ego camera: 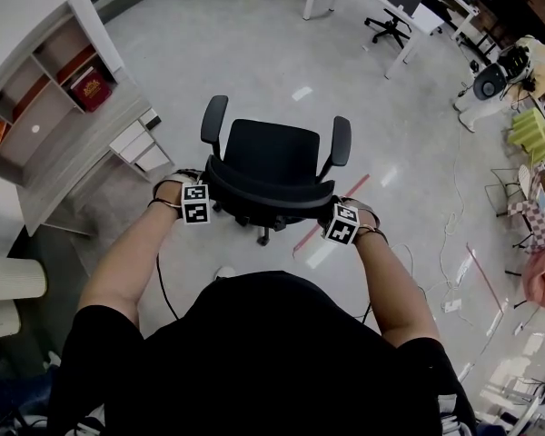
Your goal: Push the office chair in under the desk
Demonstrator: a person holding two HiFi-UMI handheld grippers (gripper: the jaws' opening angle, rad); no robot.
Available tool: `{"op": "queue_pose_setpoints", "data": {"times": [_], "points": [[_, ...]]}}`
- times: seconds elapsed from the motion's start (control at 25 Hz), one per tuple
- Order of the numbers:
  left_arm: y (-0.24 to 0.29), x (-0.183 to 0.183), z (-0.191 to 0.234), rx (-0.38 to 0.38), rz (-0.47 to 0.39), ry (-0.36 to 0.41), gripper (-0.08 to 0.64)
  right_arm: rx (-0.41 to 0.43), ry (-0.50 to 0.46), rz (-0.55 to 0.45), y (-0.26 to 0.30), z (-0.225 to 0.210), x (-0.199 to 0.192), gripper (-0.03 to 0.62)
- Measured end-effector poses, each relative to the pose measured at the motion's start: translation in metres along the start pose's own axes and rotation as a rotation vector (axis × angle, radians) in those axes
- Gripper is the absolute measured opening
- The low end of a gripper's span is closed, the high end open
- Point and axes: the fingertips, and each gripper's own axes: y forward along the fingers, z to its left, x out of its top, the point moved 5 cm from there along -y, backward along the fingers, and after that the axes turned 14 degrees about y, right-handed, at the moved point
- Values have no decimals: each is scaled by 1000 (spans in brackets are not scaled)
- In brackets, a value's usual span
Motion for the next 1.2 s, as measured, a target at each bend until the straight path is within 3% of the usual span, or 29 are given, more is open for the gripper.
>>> {"op": "queue_pose_setpoints", "data": {"times": [0.48,0.92,1.2], "points": [[-5,13,-1,13,13,-41,235,2,-54,-18,-6,-14,-9,160],[-4,32,-14,-44,48,-74,232,-7,-100,-20,-5,-18,-23,152],[-9,31,-20,-41,41,-82,227,1,-119,-3,-9,-15,-20,146]]}}
